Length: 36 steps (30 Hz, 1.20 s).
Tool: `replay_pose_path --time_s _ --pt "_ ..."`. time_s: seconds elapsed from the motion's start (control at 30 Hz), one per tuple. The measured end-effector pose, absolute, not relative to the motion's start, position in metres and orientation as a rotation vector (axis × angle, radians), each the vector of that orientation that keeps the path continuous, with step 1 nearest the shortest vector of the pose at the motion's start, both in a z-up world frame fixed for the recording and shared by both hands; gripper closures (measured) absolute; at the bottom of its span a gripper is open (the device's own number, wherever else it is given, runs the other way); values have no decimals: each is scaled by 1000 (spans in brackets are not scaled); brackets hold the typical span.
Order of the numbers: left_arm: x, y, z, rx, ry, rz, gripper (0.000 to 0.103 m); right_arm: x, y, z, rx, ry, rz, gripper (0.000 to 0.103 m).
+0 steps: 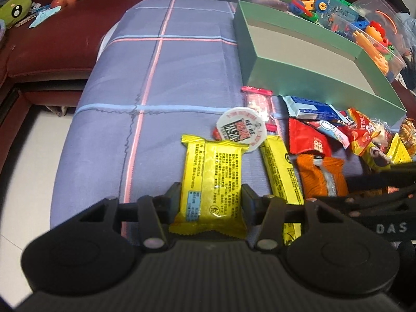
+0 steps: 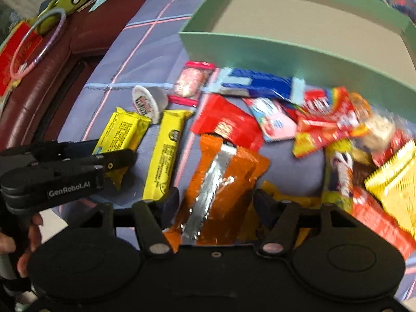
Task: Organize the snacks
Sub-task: 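Grasp the yellow biscuit pack with left gripper while right grasps orange wafer bar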
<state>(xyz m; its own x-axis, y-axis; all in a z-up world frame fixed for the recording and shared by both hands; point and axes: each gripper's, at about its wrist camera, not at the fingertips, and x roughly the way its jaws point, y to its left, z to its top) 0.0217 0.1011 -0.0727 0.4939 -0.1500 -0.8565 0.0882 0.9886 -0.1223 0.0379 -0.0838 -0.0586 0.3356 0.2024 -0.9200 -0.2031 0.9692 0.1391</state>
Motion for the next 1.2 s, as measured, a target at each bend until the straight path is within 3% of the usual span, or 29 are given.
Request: replay_pose_path --time_s 0.2,0.4,0.47,0.53,0.73,0.9,1.07,1.2 --pt "19 103 -74 -64 1042 -125 46 44 -61 -57 -78 1103 338 42" --pt "17 101 -75 -39 1034 -126 44 40 -71 -53 -22 1136 347 42" --pt "16 98 -75 -23 1030 -123 44 33 -74 -50 -9 1138 361 42" --pt "15 96 -74 3 1018 -108 56 24 -74 -47 -14 1140 390 42" --pt "13 104 -74 -33 1030 -103 55 24 -75 -67 -11 1217 340 41" --pt "14 102 -75 -25 1030 -87 55 28 -58 -70 -106 1144 318 41" --pt "8 107 -68 -58 1038 -76 56 25 -59 -67 -133 1099 317 61" --pt "4 112 -53 -68 1010 -85 56 32 -90 -47 5 1079 315 63"
